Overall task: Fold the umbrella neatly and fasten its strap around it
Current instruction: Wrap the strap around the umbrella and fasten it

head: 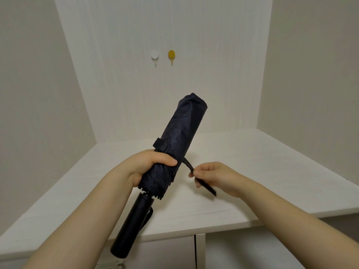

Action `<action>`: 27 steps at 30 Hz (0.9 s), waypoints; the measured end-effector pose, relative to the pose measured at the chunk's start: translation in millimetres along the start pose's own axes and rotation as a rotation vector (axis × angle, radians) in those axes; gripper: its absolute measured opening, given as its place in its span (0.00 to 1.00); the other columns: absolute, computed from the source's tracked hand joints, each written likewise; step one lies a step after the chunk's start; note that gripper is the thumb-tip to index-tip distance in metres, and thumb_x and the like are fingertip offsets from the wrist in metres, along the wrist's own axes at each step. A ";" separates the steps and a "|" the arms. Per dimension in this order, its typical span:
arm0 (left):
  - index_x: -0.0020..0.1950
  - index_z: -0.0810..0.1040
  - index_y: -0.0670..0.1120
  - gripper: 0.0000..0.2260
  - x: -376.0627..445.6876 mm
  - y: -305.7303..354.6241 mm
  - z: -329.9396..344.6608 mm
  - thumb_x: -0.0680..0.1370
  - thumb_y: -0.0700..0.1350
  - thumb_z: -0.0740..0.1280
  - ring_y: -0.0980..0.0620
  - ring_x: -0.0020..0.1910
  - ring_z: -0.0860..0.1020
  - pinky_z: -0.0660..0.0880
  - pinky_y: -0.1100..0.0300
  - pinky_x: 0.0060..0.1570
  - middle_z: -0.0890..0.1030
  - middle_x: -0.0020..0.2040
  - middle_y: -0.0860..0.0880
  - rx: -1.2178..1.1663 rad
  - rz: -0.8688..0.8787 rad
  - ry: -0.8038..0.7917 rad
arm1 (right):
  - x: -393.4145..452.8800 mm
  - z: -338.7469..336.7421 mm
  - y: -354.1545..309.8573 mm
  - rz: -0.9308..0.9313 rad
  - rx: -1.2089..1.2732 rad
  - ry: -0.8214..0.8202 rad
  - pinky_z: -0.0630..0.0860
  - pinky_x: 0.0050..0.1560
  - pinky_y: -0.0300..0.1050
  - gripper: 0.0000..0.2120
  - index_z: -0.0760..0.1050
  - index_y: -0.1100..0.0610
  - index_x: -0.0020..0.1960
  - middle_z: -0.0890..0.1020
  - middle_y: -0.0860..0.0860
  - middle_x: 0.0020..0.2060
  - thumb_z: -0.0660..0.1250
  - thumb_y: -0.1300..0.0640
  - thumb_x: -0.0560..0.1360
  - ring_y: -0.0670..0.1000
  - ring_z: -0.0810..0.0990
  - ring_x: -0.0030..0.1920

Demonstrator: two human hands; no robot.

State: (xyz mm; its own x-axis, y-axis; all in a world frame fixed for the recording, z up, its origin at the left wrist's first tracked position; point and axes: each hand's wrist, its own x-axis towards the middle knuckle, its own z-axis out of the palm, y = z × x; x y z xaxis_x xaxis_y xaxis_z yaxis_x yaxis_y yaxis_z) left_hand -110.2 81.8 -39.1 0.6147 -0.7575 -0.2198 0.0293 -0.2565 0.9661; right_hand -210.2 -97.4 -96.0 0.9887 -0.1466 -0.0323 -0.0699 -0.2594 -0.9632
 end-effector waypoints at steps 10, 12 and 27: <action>0.42 0.76 0.39 0.12 -2.7 1.3 6.9 0.60 0.38 0.69 0.46 0.26 0.79 0.77 0.58 0.27 0.80 0.29 0.43 0.040 0.047 0.000 | 12.2 -9.4 3.6 0.111 -0.119 0.270 0.69 0.24 0.33 0.10 0.75 0.57 0.34 0.79 0.52 0.29 0.66 0.62 0.74 0.44 0.75 0.22; 0.43 0.76 0.40 0.13 -1.8 0.2 6.3 0.60 0.38 0.69 0.46 0.26 0.79 0.77 0.58 0.27 0.80 0.28 0.43 0.044 0.049 0.022 | 11.5 -11.7 2.3 0.114 -0.146 0.293 0.68 0.23 0.33 0.09 0.75 0.56 0.34 0.79 0.51 0.28 0.66 0.61 0.74 0.46 0.75 0.23; 0.45 0.78 0.46 0.15 9.8 -4.7 5.2 0.60 0.41 0.75 0.46 0.41 0.82 0.79 0.53 0.43 0.83 0.42 0.45 0.529 0.114 0.329 | -37.4 21.4 -20.9 -0.210 -0.231 0.381 0.72 0.33 0.36 0.07 0.73 0.52 0.41 0.80 0.48 0.24 0.64 0.63 0.74 0.45 0.75 0.25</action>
State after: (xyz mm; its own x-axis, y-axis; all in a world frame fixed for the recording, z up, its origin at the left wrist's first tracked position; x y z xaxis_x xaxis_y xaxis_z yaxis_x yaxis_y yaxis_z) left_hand -108.4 72.5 -46.5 0.8037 -0.5949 0.0156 -0.3928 -0.5106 0.7649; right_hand -242.8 -66.0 -80.3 0.8686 -0.3961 0.2978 0.0555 -0.5195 -0.8527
